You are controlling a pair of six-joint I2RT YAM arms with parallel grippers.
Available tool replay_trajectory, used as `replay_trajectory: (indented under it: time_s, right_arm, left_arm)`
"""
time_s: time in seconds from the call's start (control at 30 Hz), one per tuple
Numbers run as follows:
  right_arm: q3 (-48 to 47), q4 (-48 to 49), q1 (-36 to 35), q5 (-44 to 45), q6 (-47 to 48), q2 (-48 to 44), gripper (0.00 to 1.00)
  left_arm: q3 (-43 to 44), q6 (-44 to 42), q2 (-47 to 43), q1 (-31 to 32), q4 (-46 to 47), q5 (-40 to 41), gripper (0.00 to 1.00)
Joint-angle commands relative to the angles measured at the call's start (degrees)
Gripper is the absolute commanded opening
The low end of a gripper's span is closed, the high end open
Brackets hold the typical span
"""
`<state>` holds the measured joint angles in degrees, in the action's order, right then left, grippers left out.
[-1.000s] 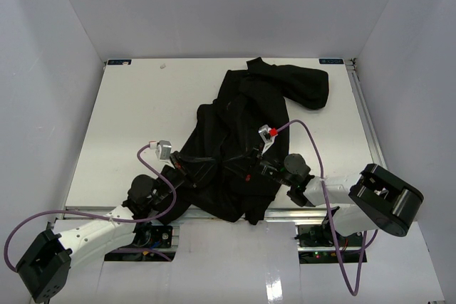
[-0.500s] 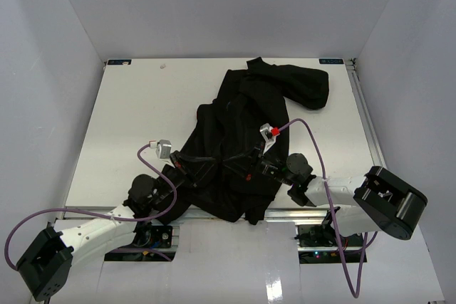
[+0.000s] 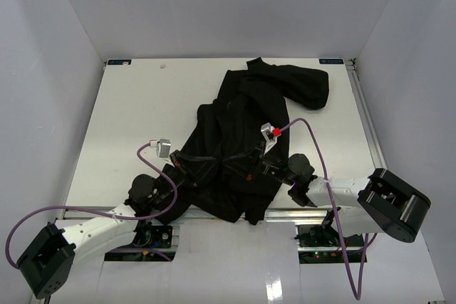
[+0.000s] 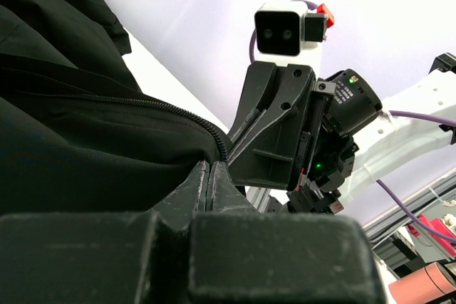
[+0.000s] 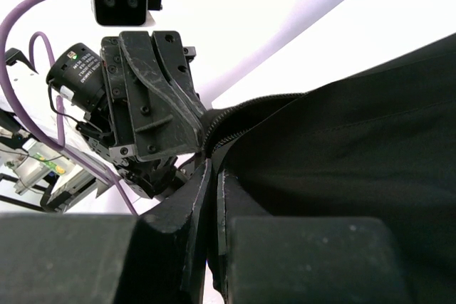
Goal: Zip up the jacket
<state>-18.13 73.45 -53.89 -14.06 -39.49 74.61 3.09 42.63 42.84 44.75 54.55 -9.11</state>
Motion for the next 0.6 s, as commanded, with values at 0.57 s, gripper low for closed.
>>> replay_trajectory:
  time_s: [0.57]
  right_arm:
    - [0.4,34.1,-0.8,2.8,1.1,-1.9,0.18]
  left_arm:
    - [-3.9,0.1,-4.0,0.1,-1.8,1.1,0.0]
